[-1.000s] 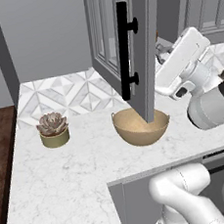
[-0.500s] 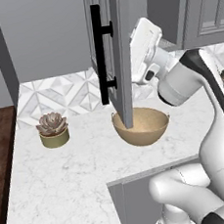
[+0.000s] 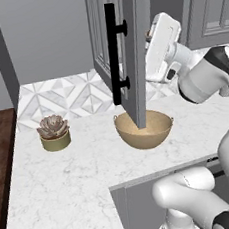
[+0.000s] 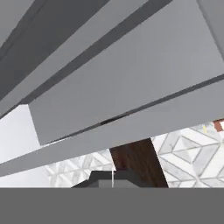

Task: Open the cabinet, pick up the bread from the cabinet and place it in the basket. Then move the basket to the dining counter.

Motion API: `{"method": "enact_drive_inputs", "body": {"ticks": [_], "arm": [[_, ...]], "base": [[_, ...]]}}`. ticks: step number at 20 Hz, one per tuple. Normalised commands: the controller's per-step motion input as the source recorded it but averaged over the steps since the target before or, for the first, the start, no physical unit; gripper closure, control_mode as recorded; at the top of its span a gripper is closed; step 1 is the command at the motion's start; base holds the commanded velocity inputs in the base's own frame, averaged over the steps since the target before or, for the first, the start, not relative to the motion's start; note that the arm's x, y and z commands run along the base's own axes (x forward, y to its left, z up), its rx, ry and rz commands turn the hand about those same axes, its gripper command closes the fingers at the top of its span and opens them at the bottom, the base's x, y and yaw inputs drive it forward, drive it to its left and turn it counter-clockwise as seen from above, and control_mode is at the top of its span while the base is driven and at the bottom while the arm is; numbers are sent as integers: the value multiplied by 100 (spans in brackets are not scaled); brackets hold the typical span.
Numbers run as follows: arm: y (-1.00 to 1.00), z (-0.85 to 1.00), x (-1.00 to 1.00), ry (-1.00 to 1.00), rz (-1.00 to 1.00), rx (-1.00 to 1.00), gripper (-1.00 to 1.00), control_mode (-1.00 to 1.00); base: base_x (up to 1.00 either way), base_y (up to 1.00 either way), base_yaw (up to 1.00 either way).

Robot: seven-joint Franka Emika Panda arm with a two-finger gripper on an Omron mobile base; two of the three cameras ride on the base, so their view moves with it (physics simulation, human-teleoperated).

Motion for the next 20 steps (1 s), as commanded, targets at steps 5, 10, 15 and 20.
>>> {"method": "enact_drive_inputs", "body": {"ticks": [5, 10, 15, 20], "arm": [[-76, 0, -15, -3, -6, -16, 100, -100], [-77, 0, 0, 0, -5, -23, 100, -100], [-55, 0, 0, 0, 0, -33, -100, -100], [-52, -3, 0, 0, 0, -38, -100, -100]], "base": [[0, 0, 0], [0, 0, 0], [0, 0, 0], [0, 0, 0]]}}
